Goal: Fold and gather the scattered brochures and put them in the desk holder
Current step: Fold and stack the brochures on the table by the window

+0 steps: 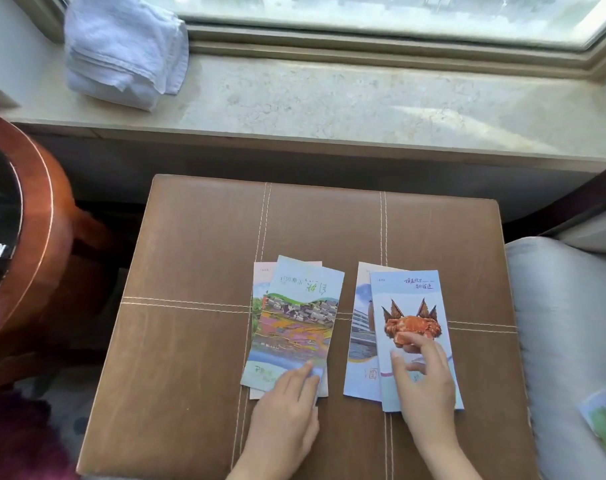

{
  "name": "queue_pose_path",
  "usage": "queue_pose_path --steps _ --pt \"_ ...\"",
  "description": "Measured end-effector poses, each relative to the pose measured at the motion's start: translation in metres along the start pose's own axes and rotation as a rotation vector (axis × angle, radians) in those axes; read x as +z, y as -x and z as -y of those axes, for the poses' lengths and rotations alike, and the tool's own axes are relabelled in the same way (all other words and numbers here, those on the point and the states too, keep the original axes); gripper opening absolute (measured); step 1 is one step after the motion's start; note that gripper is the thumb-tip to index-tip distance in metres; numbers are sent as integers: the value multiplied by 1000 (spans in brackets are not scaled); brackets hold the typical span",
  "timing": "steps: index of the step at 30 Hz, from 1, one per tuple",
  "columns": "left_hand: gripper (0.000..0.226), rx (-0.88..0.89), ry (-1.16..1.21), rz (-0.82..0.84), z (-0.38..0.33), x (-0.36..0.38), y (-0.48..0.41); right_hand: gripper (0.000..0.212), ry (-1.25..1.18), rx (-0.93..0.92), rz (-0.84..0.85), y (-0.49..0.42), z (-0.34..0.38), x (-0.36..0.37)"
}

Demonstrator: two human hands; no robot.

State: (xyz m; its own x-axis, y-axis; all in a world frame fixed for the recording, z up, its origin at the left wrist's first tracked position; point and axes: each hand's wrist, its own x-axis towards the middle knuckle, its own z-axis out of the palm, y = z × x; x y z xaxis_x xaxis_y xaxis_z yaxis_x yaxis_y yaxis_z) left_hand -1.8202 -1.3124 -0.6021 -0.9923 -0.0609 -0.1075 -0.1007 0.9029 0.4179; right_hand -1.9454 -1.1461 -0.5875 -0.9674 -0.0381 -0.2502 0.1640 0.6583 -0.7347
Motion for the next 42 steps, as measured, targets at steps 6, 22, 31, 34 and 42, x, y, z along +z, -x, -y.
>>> queue_pose_path --steps 6,22,31,34,42 --pt "36 180 -23 -318 32 -53 12 37 52 -286 185 3 42 24" --pt "58 -484 1336 -561 92 -114 -36 37 -394 172 777 12 98 83" --pt "52 -776 684 -284 54 -64 -64 49 -634 496 151 -2 14 -29" --pt "85 -912 369 -129 40 -37 -57 16 -563 494 52 -24 -20 -56" --pt "50 -969 387 -121 48 -21 -57 48 109 385 -128 -50 -46 -35"
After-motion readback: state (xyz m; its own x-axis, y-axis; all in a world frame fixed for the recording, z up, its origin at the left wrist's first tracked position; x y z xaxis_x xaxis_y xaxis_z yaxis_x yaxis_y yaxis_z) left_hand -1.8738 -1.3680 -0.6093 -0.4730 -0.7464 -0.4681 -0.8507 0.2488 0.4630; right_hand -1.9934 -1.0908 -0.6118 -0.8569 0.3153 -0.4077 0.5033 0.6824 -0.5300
